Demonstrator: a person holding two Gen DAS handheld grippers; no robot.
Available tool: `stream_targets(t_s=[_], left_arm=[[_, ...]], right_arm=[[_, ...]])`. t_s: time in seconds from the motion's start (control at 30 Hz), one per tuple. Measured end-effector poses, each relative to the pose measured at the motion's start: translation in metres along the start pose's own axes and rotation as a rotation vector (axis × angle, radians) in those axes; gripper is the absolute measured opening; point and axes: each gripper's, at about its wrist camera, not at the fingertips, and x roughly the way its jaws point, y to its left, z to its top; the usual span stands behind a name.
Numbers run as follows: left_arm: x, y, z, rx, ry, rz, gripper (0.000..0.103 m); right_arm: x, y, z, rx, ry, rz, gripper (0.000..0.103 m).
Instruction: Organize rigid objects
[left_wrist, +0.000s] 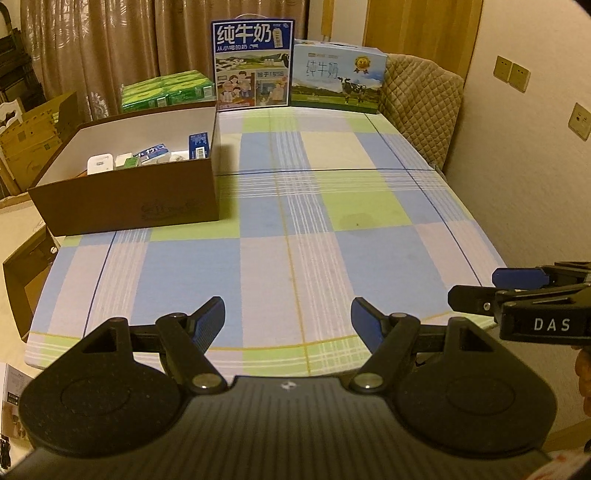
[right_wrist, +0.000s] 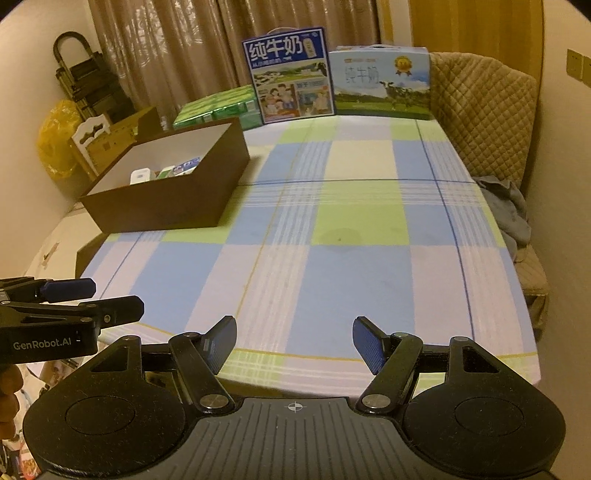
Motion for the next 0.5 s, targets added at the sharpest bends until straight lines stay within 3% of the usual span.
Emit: stream_targets(t_s=[0.5], left_arm=[[0.003, -0.011, 0.001, 0.004, 0.000, 0.005, 0.072]], right_arm=[[-0.006, -0.012, -0.001, 0.013, -0.008, -0.008, 0.067]])
